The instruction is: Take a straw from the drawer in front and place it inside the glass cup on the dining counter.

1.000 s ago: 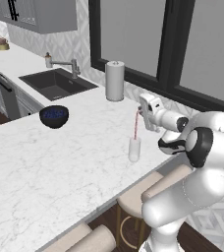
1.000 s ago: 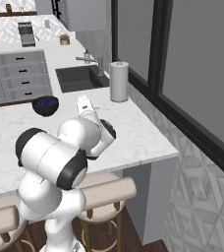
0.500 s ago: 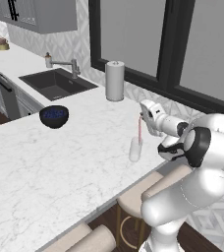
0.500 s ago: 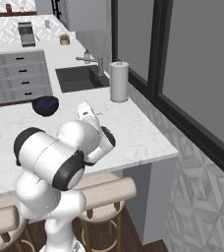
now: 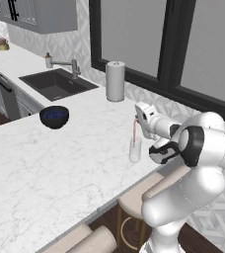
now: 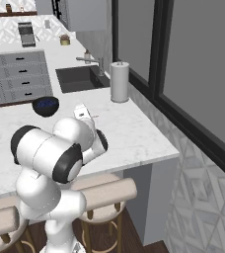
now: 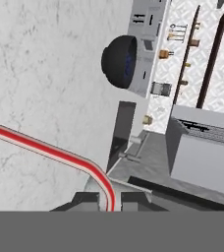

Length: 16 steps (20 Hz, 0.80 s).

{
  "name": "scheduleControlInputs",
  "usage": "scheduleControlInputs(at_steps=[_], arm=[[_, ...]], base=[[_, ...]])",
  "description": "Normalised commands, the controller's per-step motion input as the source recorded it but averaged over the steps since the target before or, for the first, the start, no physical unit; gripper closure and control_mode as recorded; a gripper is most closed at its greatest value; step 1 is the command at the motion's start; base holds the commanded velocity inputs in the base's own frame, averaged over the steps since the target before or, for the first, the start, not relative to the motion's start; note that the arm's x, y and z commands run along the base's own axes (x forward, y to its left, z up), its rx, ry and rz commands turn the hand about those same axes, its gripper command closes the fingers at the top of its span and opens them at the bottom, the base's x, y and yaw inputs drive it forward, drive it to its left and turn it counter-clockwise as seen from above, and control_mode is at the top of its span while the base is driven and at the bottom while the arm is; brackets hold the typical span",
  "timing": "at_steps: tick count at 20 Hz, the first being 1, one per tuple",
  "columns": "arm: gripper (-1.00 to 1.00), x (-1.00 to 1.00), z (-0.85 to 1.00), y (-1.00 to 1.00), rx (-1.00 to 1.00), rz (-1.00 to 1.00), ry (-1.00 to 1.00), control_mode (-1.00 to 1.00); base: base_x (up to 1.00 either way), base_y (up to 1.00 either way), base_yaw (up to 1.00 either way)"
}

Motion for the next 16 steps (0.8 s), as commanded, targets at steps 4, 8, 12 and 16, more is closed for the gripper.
scheduleControlInputs(at_steps=[4,8,12,16], arm=[[-1.0,0.08,-0.03,-0.26,0.18,0.1,-0.15,-1.0],[-1.0,0.09,-0.1,-0.36,0.11,0.14,-0.17,-1.0],[-1.0,0.08,-0.24,-0.29,0.01,0.2,-0.1,-1.0],[-1.0,0.06,-0.31,-0.09,-0.16,0.28,0.01,-1.0]], base=[[0.0,0.0,0.0],[0.0,0.0,0.0],[0.0,0.0,0.0],[0.0,0.0,0.0]])
